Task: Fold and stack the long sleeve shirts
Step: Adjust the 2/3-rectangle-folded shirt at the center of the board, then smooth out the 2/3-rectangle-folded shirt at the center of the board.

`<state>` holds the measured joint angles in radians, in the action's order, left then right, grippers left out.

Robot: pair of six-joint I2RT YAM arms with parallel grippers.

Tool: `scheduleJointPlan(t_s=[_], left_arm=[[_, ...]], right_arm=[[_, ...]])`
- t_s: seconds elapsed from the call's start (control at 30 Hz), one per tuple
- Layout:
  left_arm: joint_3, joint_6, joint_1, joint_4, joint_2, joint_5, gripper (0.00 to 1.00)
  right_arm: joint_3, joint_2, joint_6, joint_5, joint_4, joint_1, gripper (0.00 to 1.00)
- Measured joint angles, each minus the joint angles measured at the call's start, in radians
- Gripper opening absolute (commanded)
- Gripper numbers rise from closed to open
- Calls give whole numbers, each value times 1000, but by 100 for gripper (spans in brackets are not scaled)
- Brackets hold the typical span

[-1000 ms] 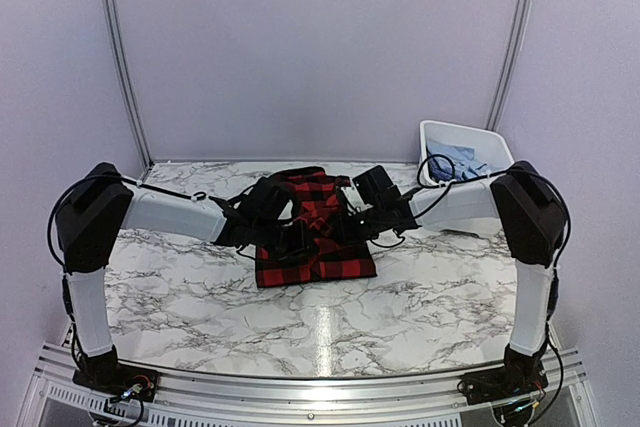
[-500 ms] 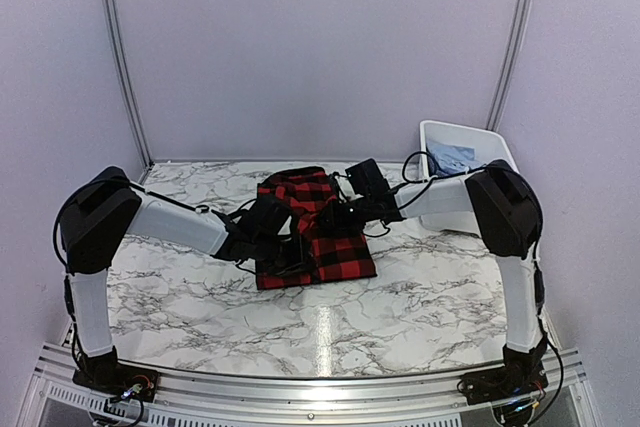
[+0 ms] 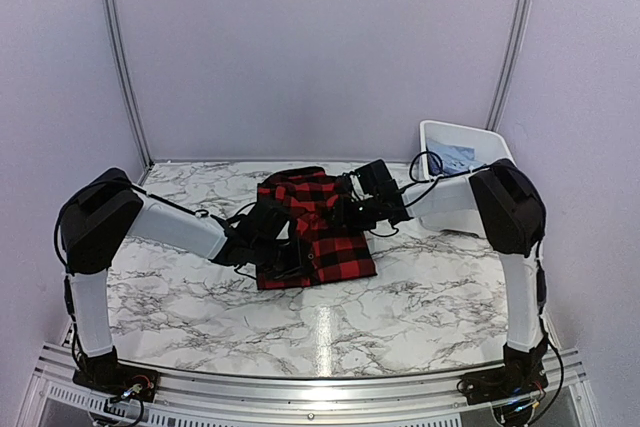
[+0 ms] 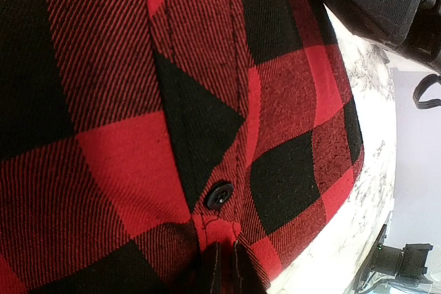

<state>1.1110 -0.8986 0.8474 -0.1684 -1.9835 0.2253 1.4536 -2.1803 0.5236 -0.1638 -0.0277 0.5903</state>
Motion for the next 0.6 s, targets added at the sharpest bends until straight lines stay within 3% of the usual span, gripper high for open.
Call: scheduleJointPlan(t_s=[0.13, 0.47, 0.6], left_arm=[[-15, -3, 5, -22, 0, -3, 9], [-28, -7, 5, -44, 0, -6, 8], [-28, -8, 5, -44, 0, -6, 8]], right_arm=[[-24, 26, -2, 24, -19, -8, 55], [-51, 126, -20, 19, -35, 41, 16], [-50, 108, -11, -23, -35, 59, 8]])
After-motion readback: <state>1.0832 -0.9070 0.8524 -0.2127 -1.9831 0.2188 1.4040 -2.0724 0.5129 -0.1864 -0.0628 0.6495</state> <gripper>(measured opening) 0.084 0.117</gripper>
